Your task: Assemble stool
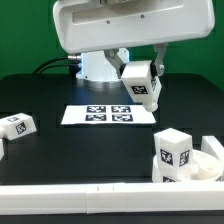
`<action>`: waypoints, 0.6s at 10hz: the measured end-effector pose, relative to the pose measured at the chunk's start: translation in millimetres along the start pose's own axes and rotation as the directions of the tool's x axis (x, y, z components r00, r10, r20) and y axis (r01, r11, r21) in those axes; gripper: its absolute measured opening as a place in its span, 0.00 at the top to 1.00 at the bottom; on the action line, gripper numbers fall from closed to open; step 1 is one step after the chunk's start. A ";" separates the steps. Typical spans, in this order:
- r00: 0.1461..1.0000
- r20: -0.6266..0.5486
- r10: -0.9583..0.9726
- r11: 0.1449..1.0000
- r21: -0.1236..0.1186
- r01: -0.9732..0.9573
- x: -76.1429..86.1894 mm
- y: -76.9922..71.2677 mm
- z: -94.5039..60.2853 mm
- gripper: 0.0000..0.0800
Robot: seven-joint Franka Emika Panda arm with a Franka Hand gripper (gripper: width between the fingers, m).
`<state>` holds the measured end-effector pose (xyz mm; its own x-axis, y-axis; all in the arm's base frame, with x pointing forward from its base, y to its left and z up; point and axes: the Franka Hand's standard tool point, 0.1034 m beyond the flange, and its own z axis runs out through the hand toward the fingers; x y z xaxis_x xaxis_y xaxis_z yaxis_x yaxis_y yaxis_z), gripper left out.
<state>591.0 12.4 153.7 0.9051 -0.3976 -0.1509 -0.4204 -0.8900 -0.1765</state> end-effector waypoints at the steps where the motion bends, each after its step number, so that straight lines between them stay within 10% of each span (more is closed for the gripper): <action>1: 0.996 -0.086 -0.009 1.000 0.006 0.009 3.9 -4.0 -0.5 0.58; 4: 0.929 -0.297 -0.221 0.975 -0.091 0.203 15.8 -50.1 -2.5 0.58; 6: 0.858 -0.449 -0.251 0.968 -0.094 0.234 7.2 -62.2 10.9 0.58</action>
Offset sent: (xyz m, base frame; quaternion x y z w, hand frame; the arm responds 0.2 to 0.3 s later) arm 0.0475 0.0336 0.0166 -0.0857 0.2051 -0.2084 0.9524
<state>623.0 67.3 152.9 0.9106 -0.2179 0.3513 -0.1891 -0.9752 -0.1148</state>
